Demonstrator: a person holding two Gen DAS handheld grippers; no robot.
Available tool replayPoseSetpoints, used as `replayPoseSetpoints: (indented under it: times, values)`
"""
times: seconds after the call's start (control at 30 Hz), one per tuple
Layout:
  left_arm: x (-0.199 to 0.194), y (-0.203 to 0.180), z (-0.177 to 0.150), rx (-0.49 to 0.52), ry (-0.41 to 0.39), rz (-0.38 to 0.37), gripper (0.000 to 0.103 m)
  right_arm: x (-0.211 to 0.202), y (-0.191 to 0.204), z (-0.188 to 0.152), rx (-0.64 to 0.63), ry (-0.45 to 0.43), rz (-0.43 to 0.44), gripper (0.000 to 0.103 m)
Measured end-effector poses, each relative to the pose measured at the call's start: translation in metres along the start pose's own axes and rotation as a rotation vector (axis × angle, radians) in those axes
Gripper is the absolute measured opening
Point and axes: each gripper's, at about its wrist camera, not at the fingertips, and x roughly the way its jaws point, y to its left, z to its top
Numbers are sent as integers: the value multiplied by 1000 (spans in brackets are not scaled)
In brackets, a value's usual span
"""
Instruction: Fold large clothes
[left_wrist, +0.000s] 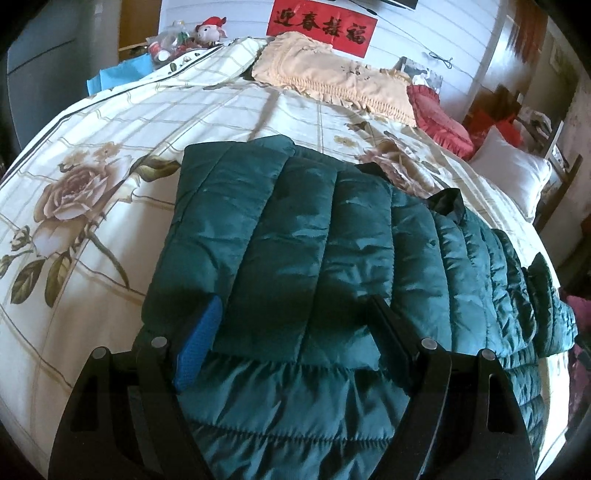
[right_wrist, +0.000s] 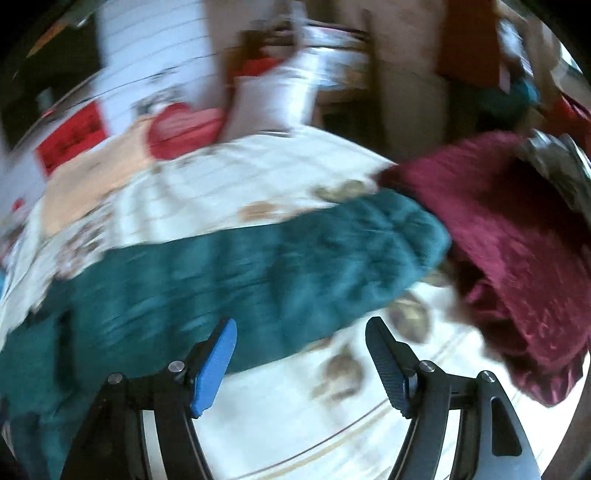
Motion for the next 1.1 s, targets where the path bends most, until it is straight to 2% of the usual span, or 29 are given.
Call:
replayPoseSetpoints:
  times: [0.13,0.23,0.43,0.5,0.67,0.7,0.77,0.8,0.87,0.97,1.1]
  values:
    - [1,-1,-2,18,3,9,81,27,-43,16,139,9,-47,70]
    - [2,-3,-4,25,4,15,81,41,-57,24,184,11,-58,70]
    - [4,-5,-5,43,3,27,81,63,-71,33,234,26,-85,70]
    - [4,-6,-5,51,2,34,81,66,-73,36,255,6,-87,72]
    - [4,-8,-8,63,-6,45,81,74,-67,43,238,-12,-81,72]
    - [4,-8,-8,66,-7,47,81,76,-66,44,233,-19,-85,70]
    - [5,-8,-9,70,-8,50,81,77,-65,45,224,-29,-91,47]
    - [5,-8,-9,71,-9,51,81,77,-65,46,222,-34,-86,44]
    - [5,-8,-10,71,-11,50,81,76,-64,48,210,-47,-74,29]
    - [5,-8,-10,70,-10,50,81,65,-62,52,188,-66,-58,20]
    - [5,-8,-10,71,-11,50,81,39,-57,61,173,-116,-4,16]
